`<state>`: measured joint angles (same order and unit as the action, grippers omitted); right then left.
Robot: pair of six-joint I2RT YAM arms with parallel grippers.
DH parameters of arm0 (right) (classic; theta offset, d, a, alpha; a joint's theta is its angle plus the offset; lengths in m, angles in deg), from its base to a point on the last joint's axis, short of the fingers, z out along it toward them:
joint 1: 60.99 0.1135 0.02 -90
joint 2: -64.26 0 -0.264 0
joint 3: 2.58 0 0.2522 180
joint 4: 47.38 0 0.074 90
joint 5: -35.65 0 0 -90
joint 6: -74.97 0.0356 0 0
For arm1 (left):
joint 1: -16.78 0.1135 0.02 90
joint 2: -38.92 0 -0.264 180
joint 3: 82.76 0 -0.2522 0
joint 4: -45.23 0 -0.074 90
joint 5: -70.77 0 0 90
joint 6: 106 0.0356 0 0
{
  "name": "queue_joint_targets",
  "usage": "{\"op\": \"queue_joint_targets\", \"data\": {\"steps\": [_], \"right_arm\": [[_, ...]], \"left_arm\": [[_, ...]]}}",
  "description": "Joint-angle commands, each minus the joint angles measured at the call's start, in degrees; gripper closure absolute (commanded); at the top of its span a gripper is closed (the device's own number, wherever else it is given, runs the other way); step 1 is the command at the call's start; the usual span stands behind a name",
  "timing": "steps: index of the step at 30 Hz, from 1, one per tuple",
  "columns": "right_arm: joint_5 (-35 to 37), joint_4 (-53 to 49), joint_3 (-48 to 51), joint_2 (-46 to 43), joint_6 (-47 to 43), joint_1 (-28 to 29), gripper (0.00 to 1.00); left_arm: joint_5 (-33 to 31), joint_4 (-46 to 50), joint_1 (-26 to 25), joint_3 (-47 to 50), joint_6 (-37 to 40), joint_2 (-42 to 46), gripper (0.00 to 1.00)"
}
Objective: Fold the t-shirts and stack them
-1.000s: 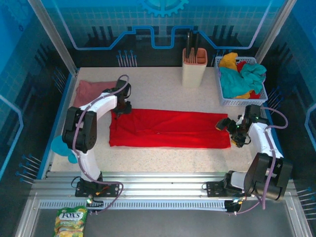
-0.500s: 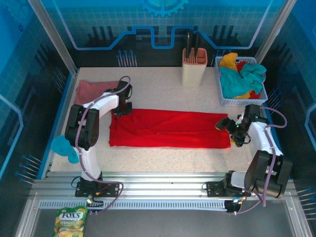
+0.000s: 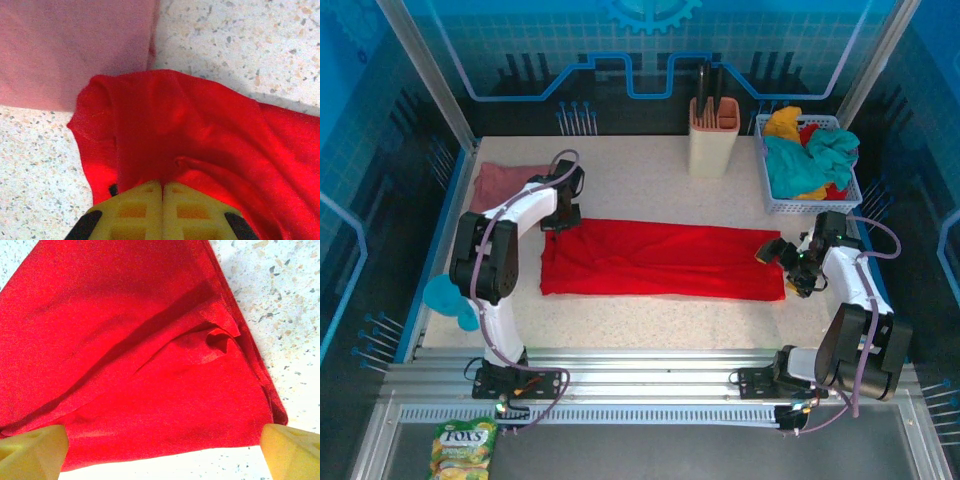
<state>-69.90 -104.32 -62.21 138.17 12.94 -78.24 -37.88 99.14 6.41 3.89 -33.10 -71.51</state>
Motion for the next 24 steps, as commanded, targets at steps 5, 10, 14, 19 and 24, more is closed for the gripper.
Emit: {"op": "queue_joint_targets", "data": {"steps": [5,10,14,19,24], "right_arm": [[-1.7,-0.1,0.0,0.3,-1.2,0.4,0.01],[-2.4,0.2,0.1,0.4,-1.2,0.4,0.02],[-3.0,0.9,0.5,0.3,-0.7,0.5,0.02],[-3.7,0.8,0.5,0.3,-0.7,0.5,0.02],[-3.4,0.8,1.3,-0.4,-0.9,0.5,0.02]], "left_arm": [[-0.3,0.5,0.6,-0.4,-2.9,2.6,0.61],[4.4,5.2,-0.8,-2.7,-4.0,7.2,0.46],[11.9,8.0,-3.9,0.2,-10.1,11.3,0.46],[17.4,3.7,-9.1,8.9,-18.7,16.0,0.49],[21.8,-6.1,-11.1,19.1,-28.5,20.4,0.53]]}}
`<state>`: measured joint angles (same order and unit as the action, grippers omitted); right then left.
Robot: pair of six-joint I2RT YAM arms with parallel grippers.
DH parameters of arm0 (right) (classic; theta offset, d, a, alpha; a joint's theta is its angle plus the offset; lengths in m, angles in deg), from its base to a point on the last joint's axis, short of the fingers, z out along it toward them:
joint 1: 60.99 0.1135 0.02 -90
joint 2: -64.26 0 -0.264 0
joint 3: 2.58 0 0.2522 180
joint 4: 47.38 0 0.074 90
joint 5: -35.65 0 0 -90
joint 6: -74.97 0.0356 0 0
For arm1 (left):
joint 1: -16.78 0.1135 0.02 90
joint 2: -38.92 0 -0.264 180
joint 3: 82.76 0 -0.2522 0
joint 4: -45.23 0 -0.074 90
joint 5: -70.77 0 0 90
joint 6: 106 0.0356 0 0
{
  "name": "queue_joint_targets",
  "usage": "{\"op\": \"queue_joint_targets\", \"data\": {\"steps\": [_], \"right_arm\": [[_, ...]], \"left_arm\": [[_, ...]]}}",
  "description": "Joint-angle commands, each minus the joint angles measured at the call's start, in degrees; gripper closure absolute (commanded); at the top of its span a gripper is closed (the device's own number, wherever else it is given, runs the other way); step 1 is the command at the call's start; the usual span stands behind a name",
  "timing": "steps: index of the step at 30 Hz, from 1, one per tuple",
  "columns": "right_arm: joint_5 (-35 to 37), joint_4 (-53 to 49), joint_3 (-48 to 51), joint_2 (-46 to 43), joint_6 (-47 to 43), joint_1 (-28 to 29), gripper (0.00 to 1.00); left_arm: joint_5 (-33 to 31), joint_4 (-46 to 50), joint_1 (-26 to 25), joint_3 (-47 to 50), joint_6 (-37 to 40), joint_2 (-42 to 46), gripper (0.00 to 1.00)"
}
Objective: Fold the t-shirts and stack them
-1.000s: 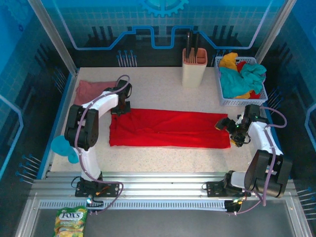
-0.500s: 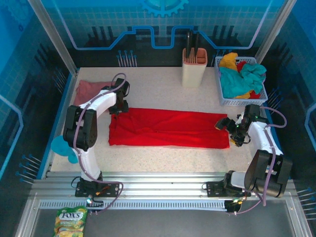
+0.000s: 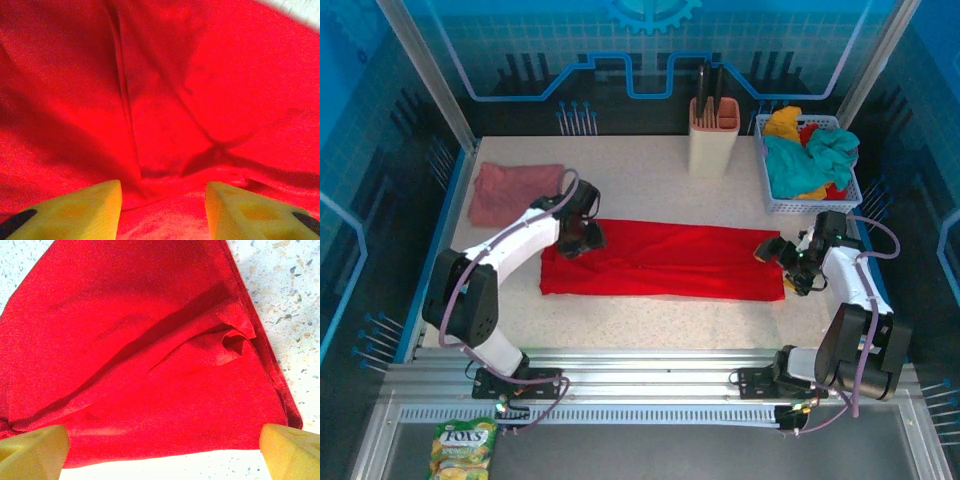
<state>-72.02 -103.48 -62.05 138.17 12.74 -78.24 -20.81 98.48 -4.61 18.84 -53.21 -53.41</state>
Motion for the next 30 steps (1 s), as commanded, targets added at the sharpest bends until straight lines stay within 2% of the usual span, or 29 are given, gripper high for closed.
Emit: {"op": "queue_joint_targets", "data": {"steps": [1,5,12,19,22,27,30], "right_arm": [[-1.5,0.1,1.5,-0.5,-0.7,0.6,0.02],[-2.2,0.8,2.1,-0.3,-0.4,0.5,0.02],[-2.0,0.2,1.4,-0.3,-0.8,0.5,0.02],[-1.8,-0.1,1.4,0.0,-1.0,0.4,0.02],[-1.7,-0.1,1.5,-0.2,-1.0,0.4,0.02],[-1.9,0.2,1.7,-0.2,-0.7,0.4,0.02],[-2.1,0.5,1.9,-0.1,-0.7,0.5,0.02]], "left_arm": [[5.0,-6.9,0.0,5.6,-9.5,2.6,0.54],[5.1,-12.8,0.0,9.6,-12.2,2.4,0.59],[6.0,-17.6,-0.1,10.7,-13.9,0.4,0.64],[5.5,-16.3,0.0,10.8,-14.1,-0.4,0.68],[4.7,-14.8,-0.1,11.5,-14.3,1.4,0.68],[4.4,-13.0,-0.2,12.2,-15.1,3.8,0.58],[5.3,-13.4,-0.5,12.6,-16.3,4.0,0.56]]}}
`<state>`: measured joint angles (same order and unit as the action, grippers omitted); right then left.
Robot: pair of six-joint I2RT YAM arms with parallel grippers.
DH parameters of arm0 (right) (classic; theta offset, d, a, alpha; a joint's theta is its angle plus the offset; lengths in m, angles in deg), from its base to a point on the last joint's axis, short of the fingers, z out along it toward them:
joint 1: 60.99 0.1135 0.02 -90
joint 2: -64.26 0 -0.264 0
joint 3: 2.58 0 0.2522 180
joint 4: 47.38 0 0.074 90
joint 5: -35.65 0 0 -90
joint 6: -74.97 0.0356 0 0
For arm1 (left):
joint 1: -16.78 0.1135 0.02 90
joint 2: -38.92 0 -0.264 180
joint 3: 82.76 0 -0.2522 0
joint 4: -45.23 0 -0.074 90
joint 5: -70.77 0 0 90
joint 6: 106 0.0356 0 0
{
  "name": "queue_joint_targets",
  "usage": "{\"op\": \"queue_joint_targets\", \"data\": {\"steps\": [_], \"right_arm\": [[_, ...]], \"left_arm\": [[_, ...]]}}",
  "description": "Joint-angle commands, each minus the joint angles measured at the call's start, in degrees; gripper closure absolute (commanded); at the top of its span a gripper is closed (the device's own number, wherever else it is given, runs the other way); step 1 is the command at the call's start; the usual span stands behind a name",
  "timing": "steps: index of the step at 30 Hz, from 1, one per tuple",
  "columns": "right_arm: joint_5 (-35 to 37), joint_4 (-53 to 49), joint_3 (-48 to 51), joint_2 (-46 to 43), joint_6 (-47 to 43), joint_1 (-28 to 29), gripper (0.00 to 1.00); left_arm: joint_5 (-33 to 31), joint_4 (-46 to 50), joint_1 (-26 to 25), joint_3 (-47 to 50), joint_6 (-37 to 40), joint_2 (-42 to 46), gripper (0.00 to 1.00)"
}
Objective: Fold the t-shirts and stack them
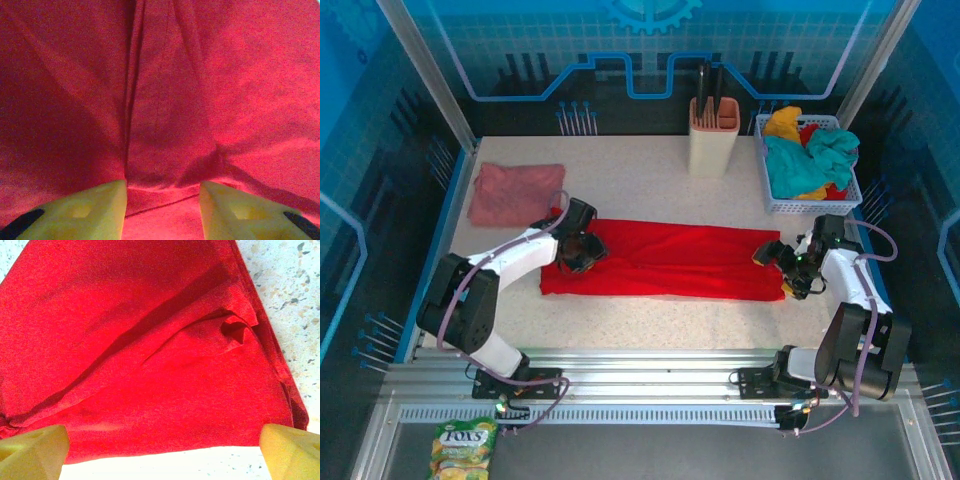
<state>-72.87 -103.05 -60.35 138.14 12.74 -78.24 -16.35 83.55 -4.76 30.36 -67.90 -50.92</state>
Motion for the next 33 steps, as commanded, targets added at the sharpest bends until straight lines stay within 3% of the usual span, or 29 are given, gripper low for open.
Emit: {"op": "queue_joint_targets", "data": {"steps": [1,9,33], "right_arm": [[-1.3,0.0,0.2,0.0,-0.8,0.6,0.02],[-1.5,0.4,0.5,0.3,-0.8,0.5,0.02],[-1.6,0.6,0.3,1.2,-1.2,0.5,0.03]], "left_arm": [[0.9,1.7,-0.5,1.2,-1.8,1.5,0.55],[1.6,-2.7,-1.0,3.7,-5.2,-0.5,0.58],[-3.9,-3.6,-1.0,0.5,-3.5,-3.5,0.74]]}}
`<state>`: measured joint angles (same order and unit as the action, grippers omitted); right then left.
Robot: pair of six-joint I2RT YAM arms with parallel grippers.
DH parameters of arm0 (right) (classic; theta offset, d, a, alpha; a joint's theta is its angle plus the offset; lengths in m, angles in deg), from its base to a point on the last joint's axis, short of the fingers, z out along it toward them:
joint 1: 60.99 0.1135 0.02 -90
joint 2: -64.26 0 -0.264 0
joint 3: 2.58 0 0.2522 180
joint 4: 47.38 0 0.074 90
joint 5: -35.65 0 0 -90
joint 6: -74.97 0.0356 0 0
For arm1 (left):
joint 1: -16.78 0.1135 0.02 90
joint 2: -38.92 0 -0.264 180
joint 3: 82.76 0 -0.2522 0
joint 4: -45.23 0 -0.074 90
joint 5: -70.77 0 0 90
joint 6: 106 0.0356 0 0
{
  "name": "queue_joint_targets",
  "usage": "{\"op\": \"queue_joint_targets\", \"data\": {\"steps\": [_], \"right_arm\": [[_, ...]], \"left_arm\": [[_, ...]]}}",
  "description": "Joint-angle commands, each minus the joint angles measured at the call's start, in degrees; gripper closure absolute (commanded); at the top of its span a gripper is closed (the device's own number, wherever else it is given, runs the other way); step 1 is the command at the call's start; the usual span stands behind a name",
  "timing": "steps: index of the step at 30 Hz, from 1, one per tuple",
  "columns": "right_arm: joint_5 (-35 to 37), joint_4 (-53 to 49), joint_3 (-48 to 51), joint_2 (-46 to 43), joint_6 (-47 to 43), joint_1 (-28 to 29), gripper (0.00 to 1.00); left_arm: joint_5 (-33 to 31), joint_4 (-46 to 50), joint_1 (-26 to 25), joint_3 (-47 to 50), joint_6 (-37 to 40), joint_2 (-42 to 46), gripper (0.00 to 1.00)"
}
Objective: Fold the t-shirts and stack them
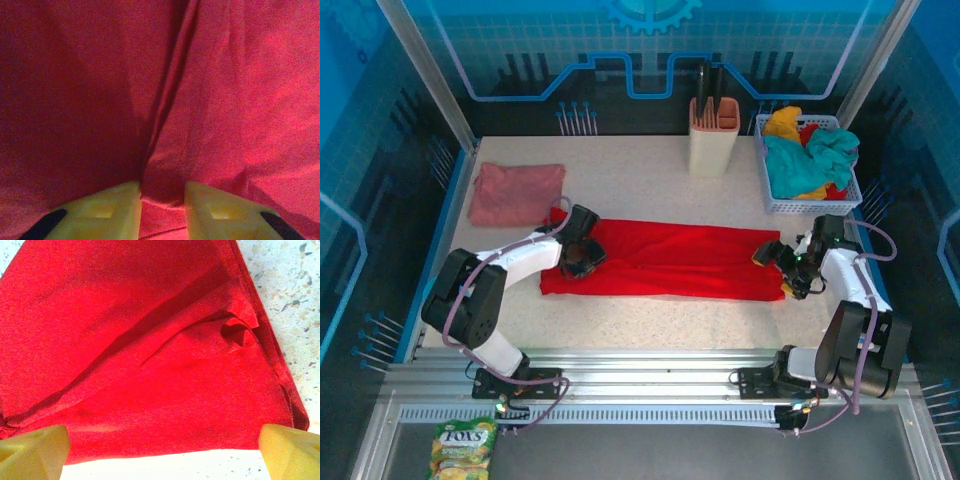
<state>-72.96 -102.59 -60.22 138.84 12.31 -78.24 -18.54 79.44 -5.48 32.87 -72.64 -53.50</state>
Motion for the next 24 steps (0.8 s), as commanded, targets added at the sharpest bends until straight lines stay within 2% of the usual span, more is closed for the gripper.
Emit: {"op": "queue_joint_targets", "data": {"steps": [1,8,11,20,24], "right_arm": [[-1.6,0.1,0.1,0.6,-0.8,0.5,0.03],[-1.2,-0.3,-0.1,0.2,-1.0,0.4,0.03],[-1.2,-0.5,-0.2,0.2,-1.1,0.4,0.03],[-1.2,-1.2,-1.0,-0.1,-1.4,0.4,0.03],[-2.1,-0.7,-0.9,0.3,-1.2,0.5,0.03]], "left_arm": [[-1.8,0.6,-0.3,-2.3,1.3,-1.3,0.75],[-1.9,0.3,-0.2,-3.4,1.5,-2.9,0.89],[-2.7,1.2,-0.3,-4.7,2.4,-3.3,0.99],[-8.6,10.5,-1.1,-15.0,9.4,-6.1,1.0],[-8.7,11.2,-1.7,-18.3,11.9,-9.4,1.0]]}}
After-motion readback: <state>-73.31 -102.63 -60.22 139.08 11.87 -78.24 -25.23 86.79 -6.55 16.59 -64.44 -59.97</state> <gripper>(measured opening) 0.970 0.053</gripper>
